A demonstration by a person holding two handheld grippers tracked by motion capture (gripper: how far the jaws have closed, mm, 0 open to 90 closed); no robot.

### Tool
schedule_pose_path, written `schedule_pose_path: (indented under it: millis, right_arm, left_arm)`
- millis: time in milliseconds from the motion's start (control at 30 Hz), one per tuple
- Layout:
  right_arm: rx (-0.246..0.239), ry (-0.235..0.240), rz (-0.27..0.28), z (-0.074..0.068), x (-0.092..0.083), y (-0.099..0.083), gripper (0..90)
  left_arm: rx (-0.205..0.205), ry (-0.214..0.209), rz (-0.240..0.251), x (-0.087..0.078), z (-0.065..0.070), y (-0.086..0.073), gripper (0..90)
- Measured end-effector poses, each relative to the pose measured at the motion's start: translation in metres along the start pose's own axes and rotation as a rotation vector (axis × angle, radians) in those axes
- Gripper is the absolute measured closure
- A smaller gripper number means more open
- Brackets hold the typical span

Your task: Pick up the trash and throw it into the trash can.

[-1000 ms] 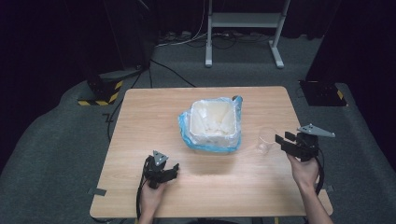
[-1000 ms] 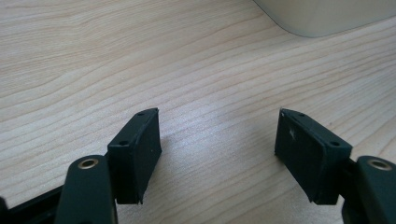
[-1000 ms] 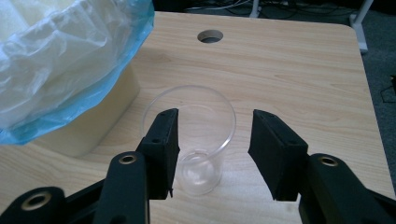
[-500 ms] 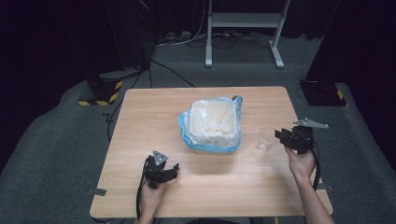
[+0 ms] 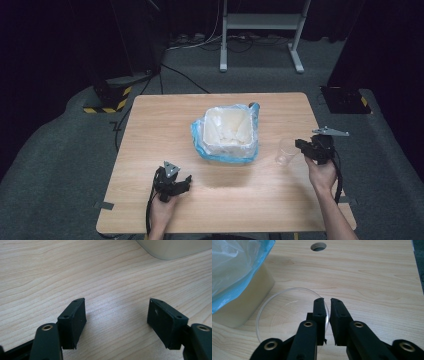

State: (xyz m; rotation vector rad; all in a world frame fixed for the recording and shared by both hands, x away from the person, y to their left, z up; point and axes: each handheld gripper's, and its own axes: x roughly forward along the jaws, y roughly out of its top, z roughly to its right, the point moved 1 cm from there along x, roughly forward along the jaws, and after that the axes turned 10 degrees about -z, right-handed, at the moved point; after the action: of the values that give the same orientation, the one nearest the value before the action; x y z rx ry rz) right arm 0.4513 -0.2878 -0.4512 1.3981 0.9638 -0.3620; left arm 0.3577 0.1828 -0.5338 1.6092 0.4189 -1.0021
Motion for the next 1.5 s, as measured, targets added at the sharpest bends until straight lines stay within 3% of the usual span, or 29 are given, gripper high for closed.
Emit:
schedule_pose_path:
  millis: [567,867,1500]
  right_arm:
    - [-0.014,0.032,0.015,-0.004,-0.008,0.000,86.5]
    - [-0.054,0.042,0.029,-0.011,-0.022,0.004,86.9]
    - [-0.143,0.130,0.058,-0.046,-0.056,0.023,87.1]
  left_arm:
    - [0.000,0.000,0.000,0.000,0.000,0.000,30.8]
    - [0.000,0.000,0.000,0.000,0.000,0.000,30.8]
    - [0.000,0.000,0.000,0.000,0.000,0.000,30.8]
